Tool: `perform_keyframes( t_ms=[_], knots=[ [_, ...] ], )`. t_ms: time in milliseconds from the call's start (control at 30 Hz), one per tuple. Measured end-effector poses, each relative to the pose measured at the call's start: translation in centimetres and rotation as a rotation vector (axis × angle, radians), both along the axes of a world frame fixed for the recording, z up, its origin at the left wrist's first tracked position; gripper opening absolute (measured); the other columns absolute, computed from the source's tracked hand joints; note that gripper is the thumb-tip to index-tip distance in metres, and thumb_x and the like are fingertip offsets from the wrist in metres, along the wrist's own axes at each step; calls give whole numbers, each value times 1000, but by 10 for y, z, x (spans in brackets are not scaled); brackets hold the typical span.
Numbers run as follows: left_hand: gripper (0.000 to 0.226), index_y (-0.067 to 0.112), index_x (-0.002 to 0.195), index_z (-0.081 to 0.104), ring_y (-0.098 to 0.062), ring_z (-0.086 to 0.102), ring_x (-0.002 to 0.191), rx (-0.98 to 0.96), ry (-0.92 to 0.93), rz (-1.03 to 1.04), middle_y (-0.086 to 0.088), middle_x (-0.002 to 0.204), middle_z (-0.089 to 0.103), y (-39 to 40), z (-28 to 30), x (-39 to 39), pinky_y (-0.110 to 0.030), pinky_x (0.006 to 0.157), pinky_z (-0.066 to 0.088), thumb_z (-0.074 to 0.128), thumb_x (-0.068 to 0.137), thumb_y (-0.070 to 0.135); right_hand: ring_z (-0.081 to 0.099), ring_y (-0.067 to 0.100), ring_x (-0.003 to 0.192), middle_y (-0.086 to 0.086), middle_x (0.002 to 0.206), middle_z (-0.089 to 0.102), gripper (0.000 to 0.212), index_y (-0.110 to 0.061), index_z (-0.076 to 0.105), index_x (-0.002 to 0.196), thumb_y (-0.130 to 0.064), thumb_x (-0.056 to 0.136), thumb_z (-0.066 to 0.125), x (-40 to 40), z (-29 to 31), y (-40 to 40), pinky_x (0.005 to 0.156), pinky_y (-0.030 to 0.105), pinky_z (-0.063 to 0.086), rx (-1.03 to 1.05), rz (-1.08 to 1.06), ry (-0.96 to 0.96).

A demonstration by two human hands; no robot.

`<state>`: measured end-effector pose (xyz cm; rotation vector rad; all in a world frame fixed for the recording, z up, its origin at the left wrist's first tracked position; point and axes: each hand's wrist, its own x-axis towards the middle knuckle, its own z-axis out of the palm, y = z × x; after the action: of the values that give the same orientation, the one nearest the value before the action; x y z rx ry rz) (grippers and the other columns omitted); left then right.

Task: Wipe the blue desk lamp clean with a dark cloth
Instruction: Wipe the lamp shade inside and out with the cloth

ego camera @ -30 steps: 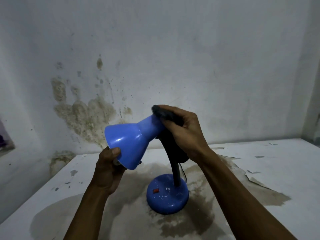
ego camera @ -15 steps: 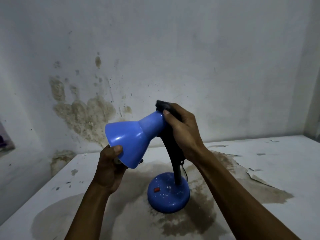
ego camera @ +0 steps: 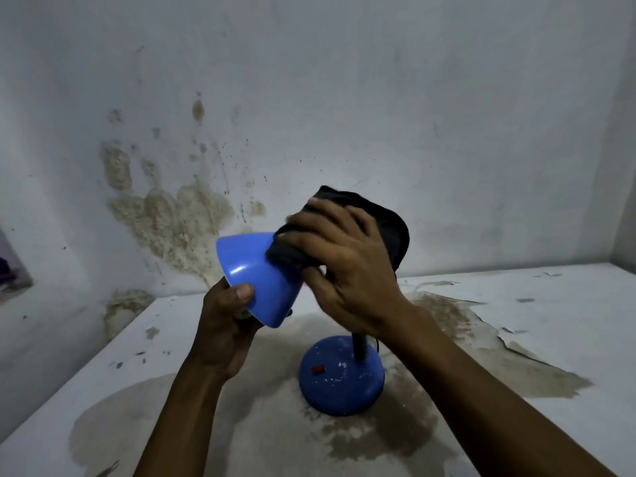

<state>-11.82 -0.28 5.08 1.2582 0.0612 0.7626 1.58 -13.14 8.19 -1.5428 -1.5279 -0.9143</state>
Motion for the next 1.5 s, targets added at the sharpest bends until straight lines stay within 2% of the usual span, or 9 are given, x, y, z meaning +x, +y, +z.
perform_keyframes(
  t_ms=[200,367,567,767,1000,1067,1167,1300,1500],
  knots=[
    [99,15,114,65,-27,70,85,20,47,94,-5,101,74,-3,1,3,-52,73,57,91,28,58,59,15,104,-12,115,63,31,-31,72,109,-27,90,48,3,17,5,86,46,49,135,84,476],
    [102,14,117,64,-31,69,87,8,68,127,-8,104,73,-5,1,4,-52,72,56,90,30,59,51,16,125,-11,118,66,32,-28,75,105,-25,86,50,-8,7,9,98,50,36,111,-21,213],
    [68,14,118,64,-36,65,95,22,52,127,-10,108,71,-3,-1,5,-59,82,51,68,55,41,33,36,145,13,145,53,39,-9,66,129,-5,91,61,0,-43,8,111,59,32,246,74,97],
    [63,17,111,66,-30,64,92,25,58,159,-7,107,68,-6,1,7,-54,73,58,69,53,41,48,10,126,11,133,40,47,-10,58,136,7,92,60,2,-78,16,102,40,47,421,175,558],
    [57,22,105,69,-30,65,97,42,89,184,-6,108,69,-12,3,12,-58,77,56,71,53,44,57,14,87,0,104,48,35,-12,69,126,0,92,65,-14,-50,21,75,22,49,638,83,670],
    [59,21,107,68,-30,66,98,48,98,190,-7,108,69,-13,3,13,-58,77,56,71,53,45,59,23,89,-3,104,48,36,-13,69,125,-2,91,64,-24,-41,26,76,31,53,640,112,675],
    [60,16,108,66,-24,68,85,63,87,191,-5,96,69,-16,5,15,-37,61,57,70,56,45,57,28,102,-2,114,49,39,-17,69,126,-3,90,65,-46,-42,30,84,41,52,548,137,651],
    [71,8,117,63,-24,68,84,58,76,202,-8,98,70,-16,2,14,-33,61,56,68,58,47,56,18,110,8,116,49,39,-8,65,130,1,93,60,-63,-75,25,93,26,49,502,259,657],
    [67,16,116,65,-22,69,96,84,56,200,-4,108,72,-20,-1,11,-34,71,59,69,55,43,67,5,90,5,99,73,23,-29,74,96,-16,101,57,-65,-68,21,79,26,54,420,381,1386]
  ],
)
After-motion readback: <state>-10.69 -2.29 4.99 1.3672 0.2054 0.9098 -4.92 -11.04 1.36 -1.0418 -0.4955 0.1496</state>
